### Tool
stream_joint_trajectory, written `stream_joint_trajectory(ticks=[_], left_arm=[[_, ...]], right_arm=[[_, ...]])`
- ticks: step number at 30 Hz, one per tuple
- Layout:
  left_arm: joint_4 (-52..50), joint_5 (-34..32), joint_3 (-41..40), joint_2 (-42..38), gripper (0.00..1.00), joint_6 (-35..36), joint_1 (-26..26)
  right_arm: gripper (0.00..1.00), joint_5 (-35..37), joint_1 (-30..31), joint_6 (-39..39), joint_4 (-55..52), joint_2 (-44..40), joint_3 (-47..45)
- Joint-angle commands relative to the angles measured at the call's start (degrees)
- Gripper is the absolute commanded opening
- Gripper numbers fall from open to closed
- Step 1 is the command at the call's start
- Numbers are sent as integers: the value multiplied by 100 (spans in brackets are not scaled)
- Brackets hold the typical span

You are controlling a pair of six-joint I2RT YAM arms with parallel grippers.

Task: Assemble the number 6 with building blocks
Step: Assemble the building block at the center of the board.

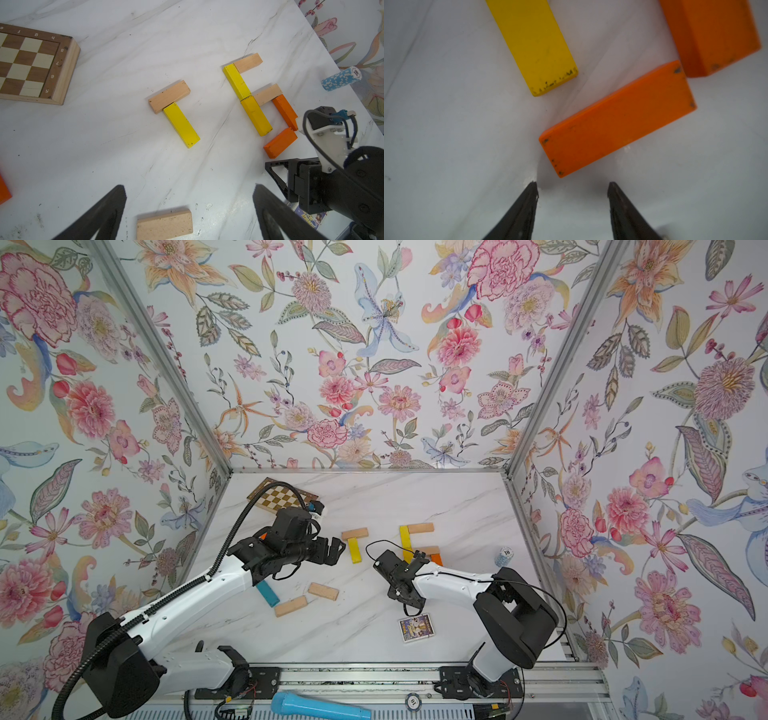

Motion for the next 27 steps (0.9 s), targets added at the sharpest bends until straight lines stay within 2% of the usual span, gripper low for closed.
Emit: stream_joint_trajectory(ticks=[1, 27], left_arm=[[130, 145, -81, -157, 99, 72, 48], [333, 349, -153, -35, 98, -4, 84]], right_arm=[[54, 169, -17, 141, -182, 99, 114], [46, -15, -491, -581, 78, 273, 121]])
